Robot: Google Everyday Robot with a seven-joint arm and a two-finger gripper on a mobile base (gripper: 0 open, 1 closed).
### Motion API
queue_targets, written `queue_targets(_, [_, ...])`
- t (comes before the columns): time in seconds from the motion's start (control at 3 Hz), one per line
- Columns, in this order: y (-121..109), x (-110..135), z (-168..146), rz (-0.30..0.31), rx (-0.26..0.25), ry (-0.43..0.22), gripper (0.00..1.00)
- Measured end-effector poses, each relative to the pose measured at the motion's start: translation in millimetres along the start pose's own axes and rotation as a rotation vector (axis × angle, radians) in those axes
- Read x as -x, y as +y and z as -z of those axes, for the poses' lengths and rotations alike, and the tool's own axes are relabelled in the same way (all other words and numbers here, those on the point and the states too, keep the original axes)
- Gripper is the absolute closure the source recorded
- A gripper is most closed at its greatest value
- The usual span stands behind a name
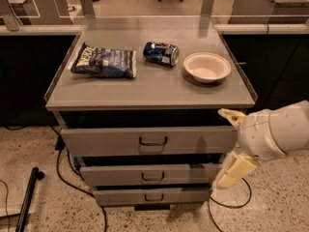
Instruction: Open top drawer
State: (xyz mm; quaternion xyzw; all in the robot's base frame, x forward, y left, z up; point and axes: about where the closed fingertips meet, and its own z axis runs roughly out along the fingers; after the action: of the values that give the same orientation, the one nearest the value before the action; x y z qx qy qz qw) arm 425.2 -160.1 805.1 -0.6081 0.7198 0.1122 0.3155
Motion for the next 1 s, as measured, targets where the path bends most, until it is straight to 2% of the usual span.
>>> queue_targets(0.33, [4.3, -13.4, -27.9, -0.016, 0.009, 0.003, 0.00])
queue_targets(0.67, [-23.4, -46.7, -81.6, -0.015, -0.003, -0.006, 0.00])
queue_targets(1.0, [-23.4, -46.0, -82.0, -0.015, -0.003, -0.009, 0.00])
